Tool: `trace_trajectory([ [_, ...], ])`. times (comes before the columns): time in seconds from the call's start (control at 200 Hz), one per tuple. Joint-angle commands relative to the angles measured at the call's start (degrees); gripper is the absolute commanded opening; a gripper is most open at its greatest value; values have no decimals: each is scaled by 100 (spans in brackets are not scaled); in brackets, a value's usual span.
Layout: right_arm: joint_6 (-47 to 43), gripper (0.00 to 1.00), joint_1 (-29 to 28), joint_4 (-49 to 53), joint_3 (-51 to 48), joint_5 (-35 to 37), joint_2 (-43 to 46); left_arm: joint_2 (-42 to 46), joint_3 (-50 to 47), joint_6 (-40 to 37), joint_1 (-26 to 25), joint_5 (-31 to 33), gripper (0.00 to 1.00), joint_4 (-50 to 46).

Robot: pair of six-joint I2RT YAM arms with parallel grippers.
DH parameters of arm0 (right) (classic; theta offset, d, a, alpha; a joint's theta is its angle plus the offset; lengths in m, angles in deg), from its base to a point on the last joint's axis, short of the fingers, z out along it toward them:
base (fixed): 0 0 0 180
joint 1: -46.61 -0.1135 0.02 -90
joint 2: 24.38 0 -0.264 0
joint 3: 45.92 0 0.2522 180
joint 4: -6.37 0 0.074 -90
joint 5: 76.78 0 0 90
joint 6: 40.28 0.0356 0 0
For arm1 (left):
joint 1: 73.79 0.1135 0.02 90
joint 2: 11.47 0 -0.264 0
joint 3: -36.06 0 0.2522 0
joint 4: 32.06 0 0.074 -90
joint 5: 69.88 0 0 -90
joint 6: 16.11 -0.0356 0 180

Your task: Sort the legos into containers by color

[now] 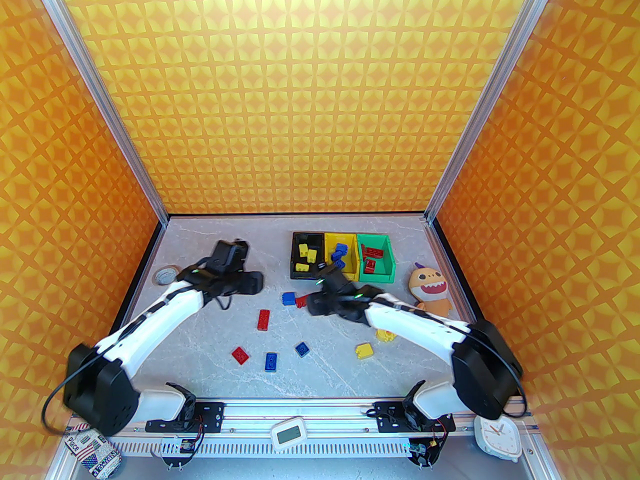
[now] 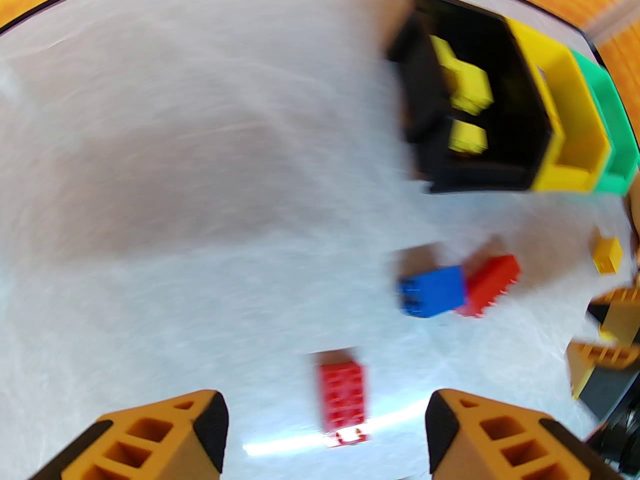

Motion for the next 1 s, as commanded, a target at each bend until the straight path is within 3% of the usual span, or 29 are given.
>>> trace_trajectory([
  [0.0, 678, 55, -463, -553, 478, 339, -546, 264, -214, -39, 255, 67, 69, -95],
  [0.51, 967, 64, -1145, -405, 1865, 280, -2296, 595, -492, 66, 326, 2, 70, -20],
  [0.99, 820, 63, -1313, -76, 2510, 60, -2974, 835, -580, 123, 326, -121, 70, 38],
])
